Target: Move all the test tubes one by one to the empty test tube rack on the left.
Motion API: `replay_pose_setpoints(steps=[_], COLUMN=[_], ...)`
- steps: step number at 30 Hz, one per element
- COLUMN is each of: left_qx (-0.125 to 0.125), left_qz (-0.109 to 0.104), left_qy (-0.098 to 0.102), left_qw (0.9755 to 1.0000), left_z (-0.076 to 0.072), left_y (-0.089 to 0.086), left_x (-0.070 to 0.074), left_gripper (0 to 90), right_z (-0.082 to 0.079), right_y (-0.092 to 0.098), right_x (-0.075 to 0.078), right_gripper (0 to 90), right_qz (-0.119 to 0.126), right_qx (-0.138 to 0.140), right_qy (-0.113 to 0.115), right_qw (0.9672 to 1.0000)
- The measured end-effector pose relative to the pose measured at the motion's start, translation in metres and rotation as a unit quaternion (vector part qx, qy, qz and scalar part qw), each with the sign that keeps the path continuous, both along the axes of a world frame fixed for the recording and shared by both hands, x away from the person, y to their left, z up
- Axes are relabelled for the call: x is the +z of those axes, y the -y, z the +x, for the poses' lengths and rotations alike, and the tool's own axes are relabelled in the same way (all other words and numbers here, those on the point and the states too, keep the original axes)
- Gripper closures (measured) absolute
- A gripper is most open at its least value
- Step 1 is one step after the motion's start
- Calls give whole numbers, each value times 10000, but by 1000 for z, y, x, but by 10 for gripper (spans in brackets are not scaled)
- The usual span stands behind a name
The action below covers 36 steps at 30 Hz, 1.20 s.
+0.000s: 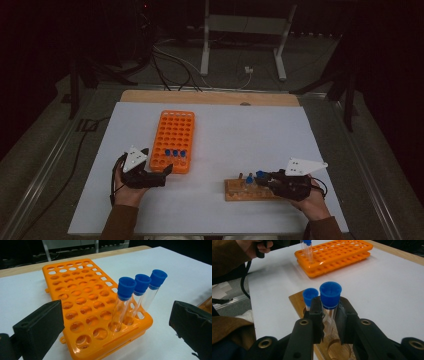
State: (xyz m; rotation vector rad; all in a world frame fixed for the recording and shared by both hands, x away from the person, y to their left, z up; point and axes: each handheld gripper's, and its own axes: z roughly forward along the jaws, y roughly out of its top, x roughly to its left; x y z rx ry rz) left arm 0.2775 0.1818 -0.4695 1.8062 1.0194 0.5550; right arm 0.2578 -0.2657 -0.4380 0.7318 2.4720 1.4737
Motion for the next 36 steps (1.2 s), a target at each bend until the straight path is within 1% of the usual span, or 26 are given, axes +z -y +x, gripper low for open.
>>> replay_pose_setpoints(steps=[3, 6, 9, 12, 20, 27, 29, 32, 34, 36], left_qx=[4, -3, 1, 19, 42, 49, 46, 43, 79, 52], left_qz=[0, 2, 1, 9, -27, -82, -117, -103, -79, -121], left_qy=[-2, -26, -26, -14, -30, -27, -18, -6, -16, -37], left_qw=[10000, 10000, 10000, 10000, 10000, 10000, 9999, 9999, 9999, 9999], left_z=[0, 0, 0, 0, 0, 1, 1, 1, 1, 1], left_y=[0, 0, 0, 0, -1, -1, 0, 0, 1, 2], left_x=[0, 0, 1, 1, 2, 6, 7, 10, 12, 13], left_gripper=[5, 5, 4, 4, 5, 5, 5, 5, 5, 5], right_z=[1, 2, 3, 3, 6, 8, 11, 19, 24, 29], right_y=[1, 1, 2, 3, 9, 14, 14, 13, 10, 6], right_x=[5, 10, 16, 22, 39, 52, 54, 56, 56, 56], right_gripper=[764, 764, 764, 764, 764, 764, 764, 764, 764, 763], right_qz=[8, 94, 97, 136, 306, 365, 370, 357, 367, 357], right_qx=[0, 16, -18, -16, -3, -123, -152, -253, -311, -335], right_qy=[-2, -4, -41, -29, 24, 149, 160, 130, 118, 124], right_qw=[10000, 10000, 9999, 9999, 9995, 9991, 9991, 9990, 9988, 9987])
